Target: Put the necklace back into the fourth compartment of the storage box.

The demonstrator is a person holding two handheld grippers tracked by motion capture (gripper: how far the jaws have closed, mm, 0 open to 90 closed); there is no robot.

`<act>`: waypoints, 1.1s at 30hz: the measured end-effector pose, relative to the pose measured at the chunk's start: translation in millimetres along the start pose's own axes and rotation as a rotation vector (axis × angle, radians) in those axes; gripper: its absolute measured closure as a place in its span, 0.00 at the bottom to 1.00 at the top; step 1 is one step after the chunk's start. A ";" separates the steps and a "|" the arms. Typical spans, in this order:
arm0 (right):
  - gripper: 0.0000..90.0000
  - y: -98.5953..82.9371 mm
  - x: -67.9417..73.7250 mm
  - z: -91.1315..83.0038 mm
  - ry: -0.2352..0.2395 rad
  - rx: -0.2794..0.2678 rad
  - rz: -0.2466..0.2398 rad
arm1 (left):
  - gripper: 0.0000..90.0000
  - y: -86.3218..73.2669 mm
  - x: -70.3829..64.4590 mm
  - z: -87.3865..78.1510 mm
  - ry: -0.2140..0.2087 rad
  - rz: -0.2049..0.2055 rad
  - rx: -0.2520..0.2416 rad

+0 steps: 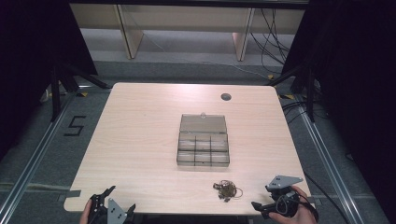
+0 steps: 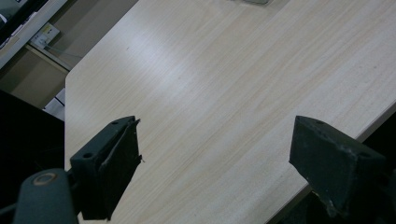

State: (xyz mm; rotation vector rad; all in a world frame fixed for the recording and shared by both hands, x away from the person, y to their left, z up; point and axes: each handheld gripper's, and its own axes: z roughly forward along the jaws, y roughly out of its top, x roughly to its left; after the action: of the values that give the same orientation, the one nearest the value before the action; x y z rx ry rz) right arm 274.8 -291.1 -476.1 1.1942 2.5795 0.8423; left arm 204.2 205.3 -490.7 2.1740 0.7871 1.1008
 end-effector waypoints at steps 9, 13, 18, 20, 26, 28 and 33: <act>0.23 5.1 5.4 -2.2 -0.010 -0.010 -0.066 | 0.17 1.4 -1.1 -0.7 -0.001 0.002 -0.006; 0.23 9.0 5.8 -4.9 -0.004 0.008 -0.087 | 0.17 1.2 -2.1 0.2 -0.001 -0.011 -0.017; 0.23 14.5 7.6 -2.6 -0.004 0.000 -0.101 | 0.17 1.7 0.5 -1.5 0.008 0.009 -0.003; 0.23 17.9 9.0 -1.1 0.005 -0.001 -0.109 | 0.17 1.5 -0.7 -1.2 0.005 -0.013 -0.020; 0.23 38.5 15.6 7.5 0.038 0.031 -0.160 | 0.17 2.6 -2.3 -0.3 0.000 -0.020 -0.031; 0.23 41.5 17.1 8.2 0.053 0.040 -0.164 | 0.17 2.6 -2.4 -0.3 0.001 -0.021 -0.033; 0.24 54.6 17.5 17.1 0.080 0.044 -0.204 | 0.17 2.8 -1.4 -1.2 0.009 -0.020 -0.037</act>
State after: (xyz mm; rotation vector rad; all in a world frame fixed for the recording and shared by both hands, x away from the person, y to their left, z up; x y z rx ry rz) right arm 304.9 -242.6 -458.3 0.9047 2.7386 0.8084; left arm 203.1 202.7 -488.8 2.1275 0.7843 1.1075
